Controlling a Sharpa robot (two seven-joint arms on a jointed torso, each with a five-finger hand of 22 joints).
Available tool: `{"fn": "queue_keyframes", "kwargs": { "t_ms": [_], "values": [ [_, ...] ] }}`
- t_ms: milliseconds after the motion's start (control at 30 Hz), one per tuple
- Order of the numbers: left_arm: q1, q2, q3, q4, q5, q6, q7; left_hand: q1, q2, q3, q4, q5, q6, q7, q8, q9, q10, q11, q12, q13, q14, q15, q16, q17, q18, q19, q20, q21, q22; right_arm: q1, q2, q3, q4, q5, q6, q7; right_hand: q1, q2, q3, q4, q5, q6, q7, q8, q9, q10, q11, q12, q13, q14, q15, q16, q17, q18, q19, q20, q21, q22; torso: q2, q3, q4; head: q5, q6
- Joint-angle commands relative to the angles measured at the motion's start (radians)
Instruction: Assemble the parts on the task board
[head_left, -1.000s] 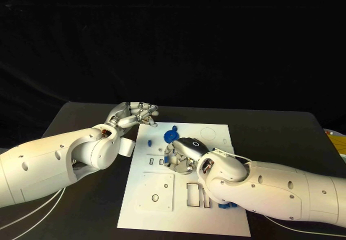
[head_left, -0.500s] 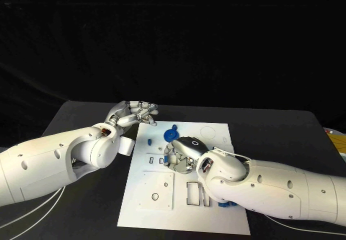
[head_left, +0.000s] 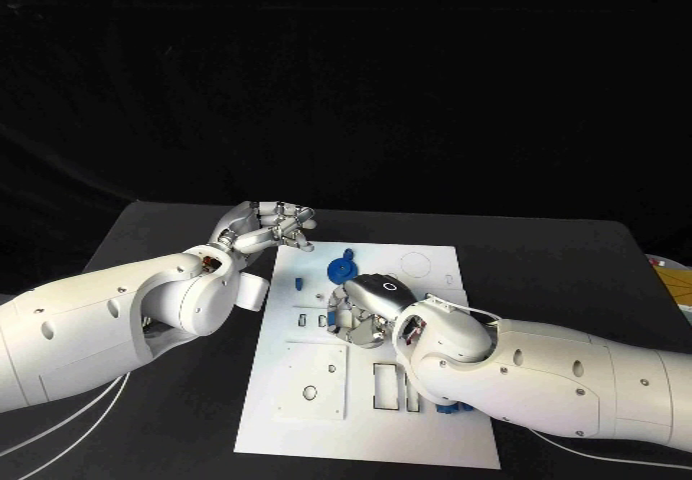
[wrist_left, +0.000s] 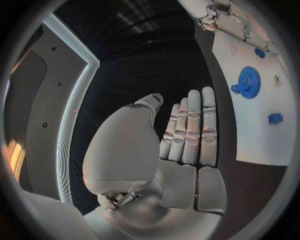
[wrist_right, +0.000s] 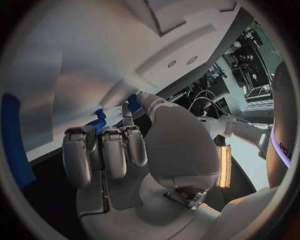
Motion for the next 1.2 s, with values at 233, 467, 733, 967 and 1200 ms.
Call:
{"fn": "queue_keyframes", "kwargs": {
  "t_ms": [233,467,733,967,1200],
  "values": [
    [0.001,0.001,0.001,0.002,0.003,0.018,0.003,-0.01,-0.001,0.006,0.003,-0.005,-0.005,-0.001,0.001,0.003,-0.005,-0.002,0.003,0.002,-0.011,0.001,0.007,0.003,0.01,-0.009,0.0,0.007,0.003,-0.003,0.002,-0.002,-0.002,-0.017,0.026,-0.015,-0.019,-0.026,-0.018,0.012,0.002,-0.028,0.01,-0.013,-0.007,-0.002,0.016,-0.01,0.135,0.096,0.013,0.0,0.214,-0.006,0.064,0.013,-0.007,0.221,0.0,-0.0001,0.001,-0.003,0.001],
    [0.001,0.002,0.001,0.001,0.003,0.019,0.001,-0.01,-0.001,0.006,0.003,-0.005,-0.005,-0.001,0.001,0.003,-0.005,-0.002,0.003,0.002,-0.011,0.001,0.007,0.003,0.01,-0.009,0.0,0.007,0.003,-0.003,0.002,-0.003,-0.004,-0.017,0.021,-0.012,-0.028,-0.034,-0.033,0.019,-0.002,-0.042,0.015,-0.018,-0.009,-0.007,0.02,-0.014,0.131,0.095,0.018,-0.001,0.211,-0.005,0.062,0.017,-0.01,0.219,-0.001,-0.0004,-0.0005,-0.003,0.003],
    [0.001,0.002,0.001,-0.001,0.003,0.022,0.001,-0.008,0.001,0.008,0.002,-0.005,-0.004,-0.006,0.002,0.004,-0.001,-0.005,0.006,0.004,-0.012,0.0,0.009,0.005,0.011,-0.011,0.0,0.009,0.004,-0.003,-0.006,-0.003,0.007,-0.016,-0.023,0.0,-0.05,-0.049,-0.116,0.06,-0.042,-0.103,0.03,-0.042,-0.016,-0.028,0.035,-0.031,0.113,0.093,0.031,-0.003,0.204,-0.003,0.054,0.03,-0.021,0.212,0.0,0.0,0.0016,-0.004,0.004],
    [0.001,0.002,0.0,-0.007,-0.019,0.034,-0.031,-0.017,-0.003,0.007,0.004,-0.007,-0.007,-0.015,0.002,0.007,0.029,-0.016,0.022,0.013,0.001,-0.009,0.023,0.013,0.013,-0.008,-0.004,0.022,0.011,-0.002,-0.047,-0.001,0.05,-0.011,-0.123,0.031,-0.006,-0.01,-0.264,0.104,-0.043,-0.129,0.043,-0.056,-0.017,-0.041,0.047,-0.038,0.103,0.092,0.042,-0.004,0.201,-0.001,0.051,0.042,-0.028,0.21,-0.003,0.0005,0.0,-0.002,0.008],
    [0.001,0.001,0.0,-0.017,-0.151,0.056,-0.167,-0.074,-0.011,-0.039,0.001,-0.009,0.004,-0.035,0.02,0.027,0.112,-0.051,0.182,0.126,0.199,-0.048,0.389,0.308,0.012,0.088,-0.048,0.198,0.11,0.023,-0.131,0.008,0.104,0.123,-0.248,0.214,0.052,0.038,-0.304,0.099,0.015,-0.143,0.049,-0.071,-0.022,-0.051,0.052,-0.045,0.093,0.089,0.046,-0.007,0.19,0.006,0.034,0.046,-0.053,0.193,-0.01,0.0016,-0.0052,0.0,0.015]
  ]
}}
